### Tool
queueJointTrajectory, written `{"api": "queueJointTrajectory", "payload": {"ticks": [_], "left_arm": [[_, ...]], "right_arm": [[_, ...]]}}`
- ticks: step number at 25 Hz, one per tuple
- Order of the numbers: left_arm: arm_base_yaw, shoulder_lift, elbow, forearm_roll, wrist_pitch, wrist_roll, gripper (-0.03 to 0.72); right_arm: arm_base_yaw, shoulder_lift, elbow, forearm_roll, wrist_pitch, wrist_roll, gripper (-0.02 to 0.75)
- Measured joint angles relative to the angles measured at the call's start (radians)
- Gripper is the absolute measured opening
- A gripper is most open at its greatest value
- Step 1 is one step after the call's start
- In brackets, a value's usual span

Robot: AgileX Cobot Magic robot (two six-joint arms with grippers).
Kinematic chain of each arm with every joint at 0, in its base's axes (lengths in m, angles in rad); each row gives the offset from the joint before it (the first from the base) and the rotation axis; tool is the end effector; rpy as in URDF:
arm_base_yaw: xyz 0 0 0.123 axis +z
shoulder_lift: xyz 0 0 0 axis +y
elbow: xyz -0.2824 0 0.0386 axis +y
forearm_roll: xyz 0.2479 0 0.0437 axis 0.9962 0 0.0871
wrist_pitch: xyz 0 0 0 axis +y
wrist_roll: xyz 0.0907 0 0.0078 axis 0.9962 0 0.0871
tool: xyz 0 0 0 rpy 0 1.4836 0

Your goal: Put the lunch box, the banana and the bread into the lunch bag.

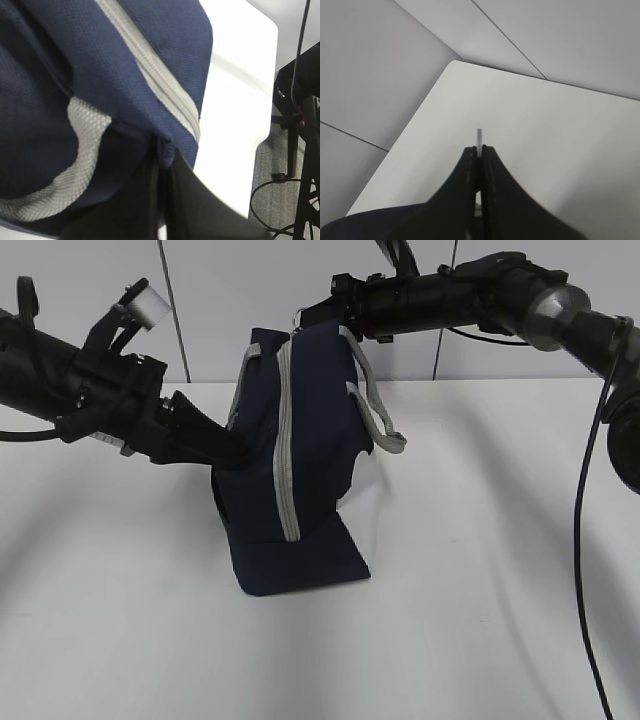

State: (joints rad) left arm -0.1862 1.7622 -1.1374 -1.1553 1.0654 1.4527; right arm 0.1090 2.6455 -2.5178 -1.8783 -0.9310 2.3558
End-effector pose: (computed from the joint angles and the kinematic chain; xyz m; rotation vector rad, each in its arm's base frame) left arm 0.3202 -0.1345 0.2332 1.1496 2.0774 -1.0504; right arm 0.5607 0.1313 0.2110 -0.3929 1.9656 1.1233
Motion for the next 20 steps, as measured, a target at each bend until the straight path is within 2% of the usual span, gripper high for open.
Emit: {"api": "queueJointTrajectory", "payload": {"ticks": [6, 8, 12, 14, 16, 20], "left_arm": [[0.0, 0.0, 0.0, -0.051, 0.003, -0.007, 0.015], [0.0, 0.0, 0.001, -0.083, -0.003, -0.014, 0.073], [0.0, 0.0, 0.001, -0.147, -0.055, -0.019, 0.286], [0.0, 0.0, 0.001, -0.171, -0.068, -0.02, 0.364], [0.002, -0.002, 0.001, -0.186, -0.068, -0.022, 0.408], [0.04, -0.042, 0.001, -0.251, -0.07, -0.023, 0.43]], "right_arm": [[-0.002, 0.0, -0.074, 0.002, -0.064, 0.001, -0.016], [-0.003, 0.0, -0.105, 0.002, -0.096, 0.002, -0.016], [-0.003, 0.0, -0.123, -0.002, -0.137, 0.014, -0.016], [-0.003, 0.002, -0.123, -0.002, -0.145, 0.018, -0.016], [-0.003, 0.002, -0.123, -0.002, -0.145, 0.021, -0.016], [-0.005, 0.002, -0.123, -0.002, -0.145, 0.023, -0.016]]}}
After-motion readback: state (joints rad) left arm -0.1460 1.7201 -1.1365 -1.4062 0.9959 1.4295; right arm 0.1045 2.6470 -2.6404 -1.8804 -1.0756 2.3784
